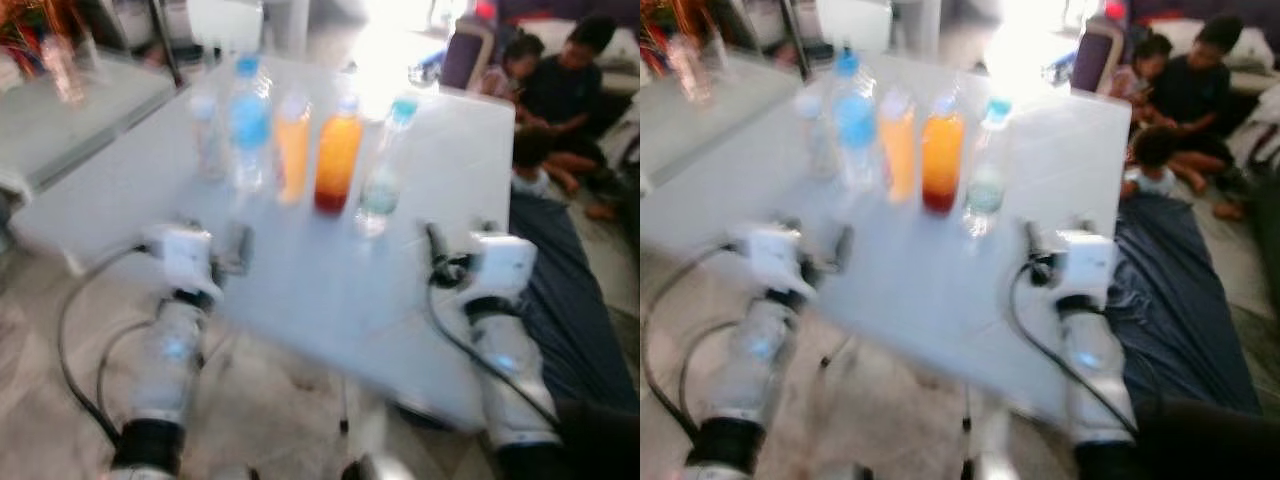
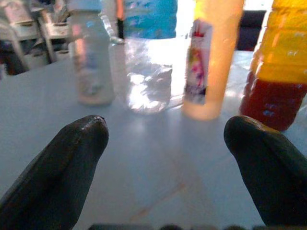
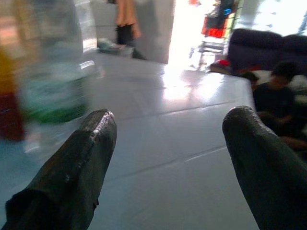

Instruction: Restocking fridge

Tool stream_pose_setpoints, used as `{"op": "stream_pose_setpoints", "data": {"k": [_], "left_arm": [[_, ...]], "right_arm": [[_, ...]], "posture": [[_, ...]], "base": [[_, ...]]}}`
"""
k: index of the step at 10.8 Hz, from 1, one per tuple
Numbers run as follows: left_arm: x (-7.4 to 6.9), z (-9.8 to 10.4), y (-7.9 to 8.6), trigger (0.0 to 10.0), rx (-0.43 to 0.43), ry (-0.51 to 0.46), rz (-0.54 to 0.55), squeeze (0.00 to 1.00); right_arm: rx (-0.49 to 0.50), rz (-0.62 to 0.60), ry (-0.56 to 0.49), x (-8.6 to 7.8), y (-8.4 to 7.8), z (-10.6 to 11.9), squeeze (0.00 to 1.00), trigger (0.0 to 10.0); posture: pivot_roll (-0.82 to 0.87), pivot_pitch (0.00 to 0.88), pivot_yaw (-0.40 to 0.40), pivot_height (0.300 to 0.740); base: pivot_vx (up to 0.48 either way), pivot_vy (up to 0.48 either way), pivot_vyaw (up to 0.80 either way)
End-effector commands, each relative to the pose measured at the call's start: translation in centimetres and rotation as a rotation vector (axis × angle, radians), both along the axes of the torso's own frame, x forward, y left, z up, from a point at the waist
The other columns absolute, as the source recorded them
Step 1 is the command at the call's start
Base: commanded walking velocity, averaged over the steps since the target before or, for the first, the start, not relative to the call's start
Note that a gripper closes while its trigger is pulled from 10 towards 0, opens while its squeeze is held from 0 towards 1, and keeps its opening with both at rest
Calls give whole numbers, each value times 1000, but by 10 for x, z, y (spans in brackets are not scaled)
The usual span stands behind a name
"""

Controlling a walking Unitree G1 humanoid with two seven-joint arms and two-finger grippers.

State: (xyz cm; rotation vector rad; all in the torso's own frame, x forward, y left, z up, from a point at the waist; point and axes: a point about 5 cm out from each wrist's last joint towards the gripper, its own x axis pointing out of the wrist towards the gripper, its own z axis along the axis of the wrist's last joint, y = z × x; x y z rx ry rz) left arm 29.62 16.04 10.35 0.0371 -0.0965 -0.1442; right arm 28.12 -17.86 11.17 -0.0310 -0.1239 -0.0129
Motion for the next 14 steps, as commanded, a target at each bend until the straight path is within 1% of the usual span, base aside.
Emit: {"op": "stream_pose_setpoints", "data": {"k": [1,4,5,6,8,9,10,11,12,13,14], "left_arm": [[-2,0,14,10000,19,4,44,0],[-1,5,16,10000,28,-6,53,0],[-1,5,16,10000,32,-5,52,0],[-1,5,15,10000,33,-7,51,0],[-2,3,15,10000,35,-1,47,0],[-2,2,15,10000,39,2,45,0],[-2,1,15,10000,41,6,40,0],[-2,1,15,10000,41,7,38,0],[-1,1,13,10000,43,9,34,0],[-1,1,13,10000,45,9,31,0],[-1,1,13,10000,47,10,31,0]], "right_arm": [[14,34,-10,2,11,3,0,10000],[7,56,-27,7,13,9,0,10000],[3,76,-56,9,13,17,0,10000],[-31,114,-102,10,18,28,0,10000],[-37,148,-162,16,23,47,0,10000],[-32,193,-185,23,28,60,0,10000],[-21,212,-201,32,29,71,0,10000],[-25,223,-210,37,30,77,0,10000],[-23,232,-213,49,29,89,0,10000],[-14,251,-231,54,30,98,0,10000],[-35,267,-234,60,32,106,0,10000]], "posture": [[78,50,-56,740],[80,51,-51,740],[80,54,-48,740],[79,58,-45,740],[82,59,-42,740],[82,59,-42,740],[89,56,-38,740],[91,57,-38,740],[96,60,-43,740],[99,62,-46,740],[100,63,-46,740]], "base": [[0,0,0],[0,0,0],[0,0,0],[0,0,0],[0,0,0],[0,0,0],[0,0,0],[0,0,0],[0,0,0],[0,0,0],[0,0,0]]}}
